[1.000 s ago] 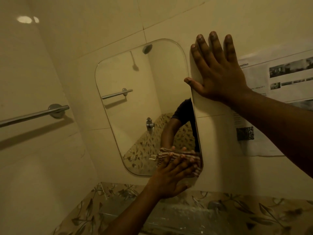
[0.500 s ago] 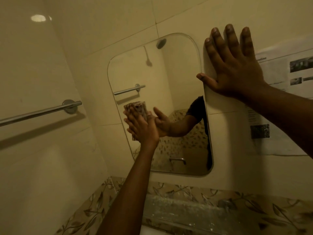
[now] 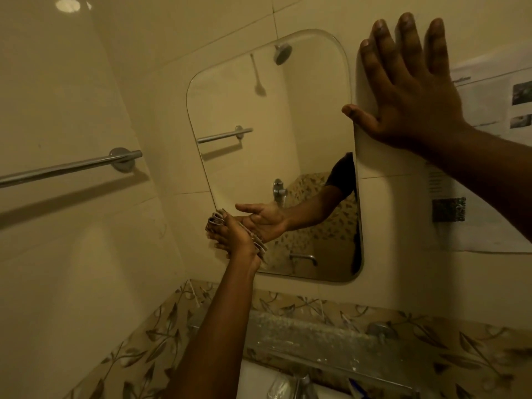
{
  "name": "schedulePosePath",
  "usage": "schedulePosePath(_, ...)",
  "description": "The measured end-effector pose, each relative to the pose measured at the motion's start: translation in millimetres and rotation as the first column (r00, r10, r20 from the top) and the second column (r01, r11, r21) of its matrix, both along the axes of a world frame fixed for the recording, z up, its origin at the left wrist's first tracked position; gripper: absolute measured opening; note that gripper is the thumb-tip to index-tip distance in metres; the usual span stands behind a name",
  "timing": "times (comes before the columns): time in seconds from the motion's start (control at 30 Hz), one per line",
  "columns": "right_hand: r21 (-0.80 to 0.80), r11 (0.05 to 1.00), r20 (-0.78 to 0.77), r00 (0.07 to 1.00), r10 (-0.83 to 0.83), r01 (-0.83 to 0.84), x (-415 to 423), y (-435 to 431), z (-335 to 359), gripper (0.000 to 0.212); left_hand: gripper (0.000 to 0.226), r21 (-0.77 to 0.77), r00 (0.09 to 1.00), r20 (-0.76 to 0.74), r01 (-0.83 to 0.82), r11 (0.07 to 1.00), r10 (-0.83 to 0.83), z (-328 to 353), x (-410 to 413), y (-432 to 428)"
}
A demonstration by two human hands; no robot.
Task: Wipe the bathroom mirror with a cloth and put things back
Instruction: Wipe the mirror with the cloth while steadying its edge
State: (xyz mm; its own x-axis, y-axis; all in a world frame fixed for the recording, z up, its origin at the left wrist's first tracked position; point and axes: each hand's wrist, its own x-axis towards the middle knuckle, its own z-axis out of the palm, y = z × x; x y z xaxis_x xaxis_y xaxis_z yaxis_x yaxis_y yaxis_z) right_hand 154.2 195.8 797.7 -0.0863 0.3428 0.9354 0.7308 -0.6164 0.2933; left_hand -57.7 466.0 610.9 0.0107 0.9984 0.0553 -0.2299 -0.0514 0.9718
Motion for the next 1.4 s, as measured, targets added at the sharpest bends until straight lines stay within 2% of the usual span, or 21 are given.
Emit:
schedulePosePath(0.27,-0.004,1.000,-0.005,1.000,0.018,-0.018,2.3,2.4,-0.2,0.099,0.083,-0.114,1.000,-0.025,-0.017,0.993,0.014,-29.4,12.1,-14.2)
schedulePosePath(0.6,0.025,0.998,-0.018,0.998,0.061,-0.060,10.3,8.3,-4.1,0.097,0.077,-0.165,1.000,-0.027,-0.004,0.986,-0.001,-55.4,27.5,-52.8)
schedulePosePath(0.97,0.056,0.992,-0.032,0.993,0.113,-0.111,46.7,25.7,-1.7,0.101,0.085,-0.178,0.978,-0.157,0.106,0.978,-0.134,-55.1,63.8,-134.4)
schedulePosePath(1.17,0.002,0.994,-0.052,0.993,0.109,-0.109,52.2,25.9,3.8,0.103,0.091,-0.060,0.949,-0.236,0.200,0.978,-0.209,-61.8,93.8,-198.5)
schedulePosePath(1.27,0.010,0.994,-0.063,0.992,0.112,-0.112,45.4,23.1,1.6,0.102,0.096,0.029,0.927,-0.337,0.184,0.982,-0.164,-67.4,105.5,-218.3)
schedulePosePath(1.4,0.020,0.995,0.003,0.996,0.094,-0.094,35.0,15.7,-1.5,0.100,0.105,0.257,0.894,-0.446,0.174,0.951,-0.043,-79.5,117.3,-230.9)
